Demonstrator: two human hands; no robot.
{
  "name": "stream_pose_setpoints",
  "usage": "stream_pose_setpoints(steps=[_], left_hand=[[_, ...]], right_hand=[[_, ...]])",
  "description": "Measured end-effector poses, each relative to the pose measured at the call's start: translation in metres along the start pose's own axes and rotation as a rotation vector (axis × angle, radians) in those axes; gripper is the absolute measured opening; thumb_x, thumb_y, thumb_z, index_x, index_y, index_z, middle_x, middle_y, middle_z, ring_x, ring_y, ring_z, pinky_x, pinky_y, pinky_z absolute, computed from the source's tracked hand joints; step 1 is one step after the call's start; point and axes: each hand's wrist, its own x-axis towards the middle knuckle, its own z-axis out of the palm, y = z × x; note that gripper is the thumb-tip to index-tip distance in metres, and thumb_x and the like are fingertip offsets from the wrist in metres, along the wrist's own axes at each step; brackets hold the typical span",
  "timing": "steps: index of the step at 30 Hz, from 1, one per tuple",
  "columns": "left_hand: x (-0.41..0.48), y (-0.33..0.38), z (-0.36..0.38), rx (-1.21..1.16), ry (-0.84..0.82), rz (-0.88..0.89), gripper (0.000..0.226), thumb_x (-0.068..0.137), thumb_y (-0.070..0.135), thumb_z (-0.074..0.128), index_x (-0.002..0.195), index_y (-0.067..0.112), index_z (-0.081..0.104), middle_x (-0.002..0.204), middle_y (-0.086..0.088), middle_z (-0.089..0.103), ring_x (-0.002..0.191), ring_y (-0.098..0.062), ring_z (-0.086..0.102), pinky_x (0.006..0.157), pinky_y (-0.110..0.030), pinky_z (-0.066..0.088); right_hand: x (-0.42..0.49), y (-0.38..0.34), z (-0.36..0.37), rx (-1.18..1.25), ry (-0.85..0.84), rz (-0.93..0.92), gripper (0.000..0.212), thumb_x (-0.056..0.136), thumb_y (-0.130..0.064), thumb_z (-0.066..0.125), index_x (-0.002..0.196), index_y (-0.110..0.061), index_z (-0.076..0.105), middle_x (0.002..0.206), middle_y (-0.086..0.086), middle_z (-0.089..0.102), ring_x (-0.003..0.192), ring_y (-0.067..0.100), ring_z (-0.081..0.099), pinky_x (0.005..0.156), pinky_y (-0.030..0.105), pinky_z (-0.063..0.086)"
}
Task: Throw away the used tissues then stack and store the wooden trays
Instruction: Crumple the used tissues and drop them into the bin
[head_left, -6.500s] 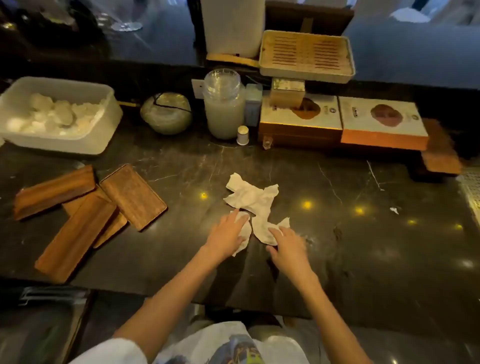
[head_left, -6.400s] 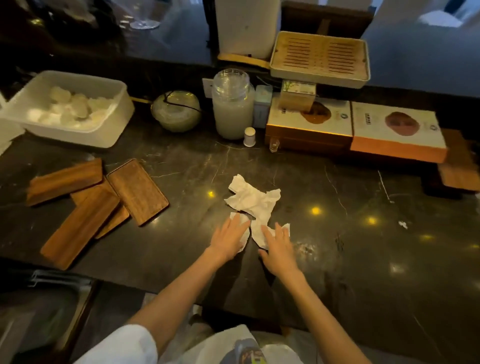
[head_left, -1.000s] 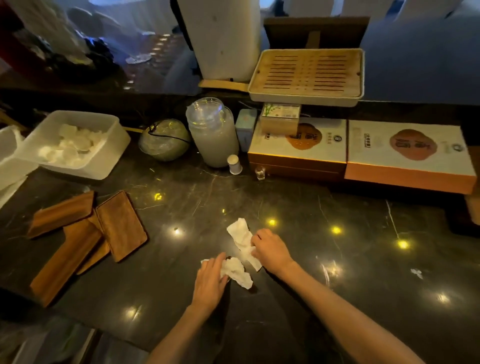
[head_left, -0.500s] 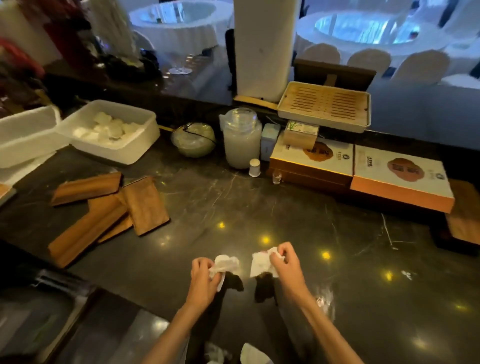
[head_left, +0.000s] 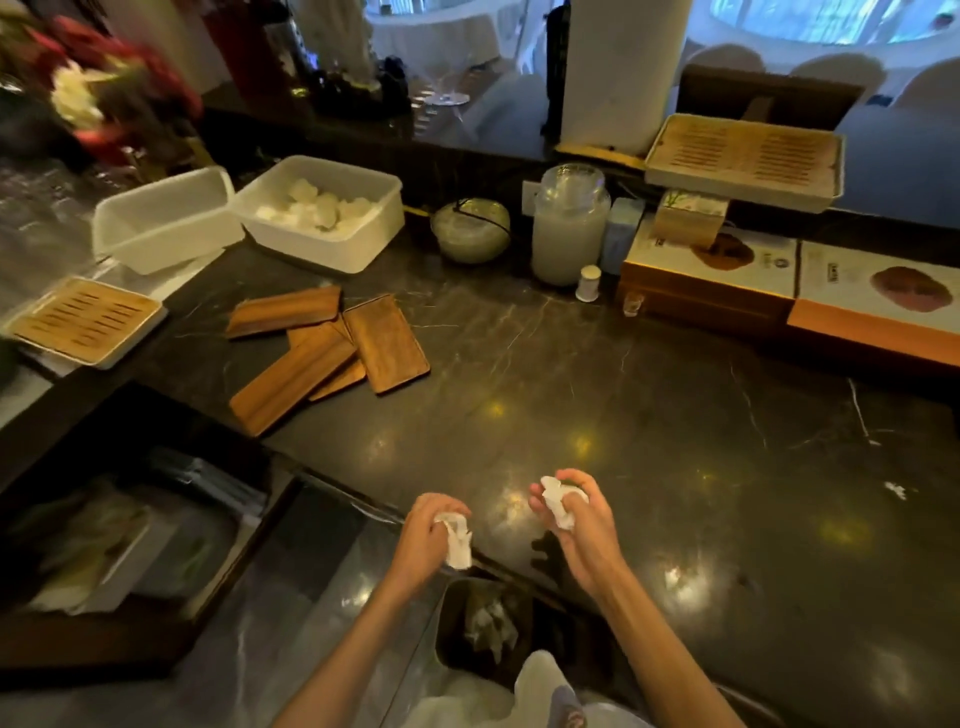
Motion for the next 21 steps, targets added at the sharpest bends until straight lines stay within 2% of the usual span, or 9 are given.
stream_pose_setpoints(steps=[2, 4, 6, 8, 10, 12, 16, 18, 21], left_hand=[[-0.008, -0.003, -0.006, -0.038, -0.067, -0.041, 0.042, 0.078, -0.012, 0.043, 0.067, 0.023, 0.063, 0.087, -0.008, 0.059, 0.082, -0.018, 0.058, 0.074, -0.026, 0.047], [-0.015, -0.006, -0.012, -0.072, -0.152, -0.1, 0.038, 0.076, -0.014, 0.043, 0.066, 0.019, 0.057, 0.086, -0.012, 0.054, 0.08, -0.024, 0.055, 0.068, -0.031, 0.045], [-0.026, -0.012, -0.015, -0.118, -0.243, -0.142, 0.028, 0.081, -0.009, 0.044, 0.079, 0.015, 0.057, 0.096, -0.012, 0.049, 0.084, -0.024, 0.054, 0.06, -0.025, 0.049], [-0.045, -0.02, -0.016, -0.208, -0.357, -0.227, 0.016, 0.089, 0.004, 0.05, 0.101, 0.014, 0.053, 0.11, -0.006, 0.041, 0.094, -0.019, 0.053, 0.055, -0.016, 0.054], [-0.066, -0.031, -0.014, -0.279, -0.437, -0.287, 0.032, 0.089, 0.023, 0.065, 0.114, 0.017, 0.044, 0.115, 0.001, 0.038, 0.103, -0.016, 0.056, 0.065, -0.023, 0.059], [-0.089, -0.04, -0.009, -0.331, -0.403, -0.311, 0.042, 0.085, 0.031, 0.072, 0.112, 0.018, 0.042, 0.118, 0.0, 0.043, 0.105, -0.017, 0.059, 0.072, -0.035, 0.062], [-0.145, -0.069, -0.011, -0.457, -0.356, -0.363, 0.017, 0.092, 0.005, 0.061, 0.102, 0.012, 0.048, 0.117, -0.024, 0.058, 0.097, -0.03, 0.066, 0.082, -0.054, 0.059], [-0.166, -0.083, -0.018, -0.519, -0.408, -0.372, 0.022, 0.091, -0.006, 0.054, 0.097, 0.014, 0.048, 0.109, -0.018, 0.06, 0.09, -0.029, 0.069, 0.074, -0.048, 0.062], [-0.181, -0.091, -0.032, -0.514, -0.41, -0.388, 0.03, 0.088, -0.016, 0.043, 0.09, 0.012, 0.053, 0.094, -0.009, 0.058, 0.074, -0.022, 0.066, 0.065, -0.04, 0.063]], right_hand=[[-0.019, 0.009, 0.002, -0.227, 0.07, -0.053, 0.034, 0.084, 0.01, 0.038, 0.089, -0.011, 0.064, 0.08, 0.009, 0.069, 0.067, 0.013, 0.068, 0.055, 0.026, 0.053], [-0.039, 0.022, 0.002, -0.436, 0.135, -0.119, 0.028, 0.08, 0.004, 0.041, 0.087, -0.014, 0.062, 0.083, 0.007, 0.061, 0.067, 0.014, 0.06, 0.055, 0.029, 0.047], [-0.067, 0.037, 0.001, -0.519, 0.179, -0.141, 0.024, 0.074, -0.011, 0.046, 0.095, -0.017, 0.056, 0.095, 0.007, 0.053, 0.079, 0.017, 0.053, 0.065, 0.031, 0.045], [-0.097, 0.055, -0.005, -0.545, 0.22, -0.105, 0.035, 0.071, -0.017, 0.048, 0.105, -0.019, 0.05, 0.108, 0.004, 0.046, 0.089, 0.015, 0.049, 0.069, 0.027, 0.043], [-0.128, 0.078, -0.015, -0.615, 0.271, -0.091, 0.037, 0.08, -0.009, 0.051, 0.114, -0.023, 0.046, 0.115, 0.001, 0.038, 0.095, 0.01, 0.047, 0.071, 0.022, 0.041], [-0.161, 0.104, -0.029, -0.736, 0.298, -0.125, 0.041, 0.087, -0.003, 0.052, 0.118, -0.028, 0.044, 0.117, -0.002, 0.032, 0.098, 0.008, 0.046, 0.079, 0.02, 0.042], [-0.223, 0.138, -0.046, -0.814, 0.264, -0.052, 0.031, 0.095, -0.014, 0.057, 0.121, -0.027, 0.049, 0.124, -0.002, 0.036, 0.107, 0.017, 0.052, 0.093, 0.036, 0.05], [-0.24, 0.142, -0.048, -0.787, 0.271, -0.08, 0.022, 0.089, -0.007, 0.064, 0.11, -0.016, 0.061, 0.118, 0.007, 0.053, 0.102, 0.022, 0.059, 0.084, 0.035, 0.056], [-0.244, 0.137, -0.04, -0.741, 0.214, -0.06, 0.005, 0.092, -0.007, 0.06, 0.093, -0.004, 0.064, 0.097, 0.02, 0.065, 0.079, 0.021, 0.068, 0.062, 0.025, 0.057]])
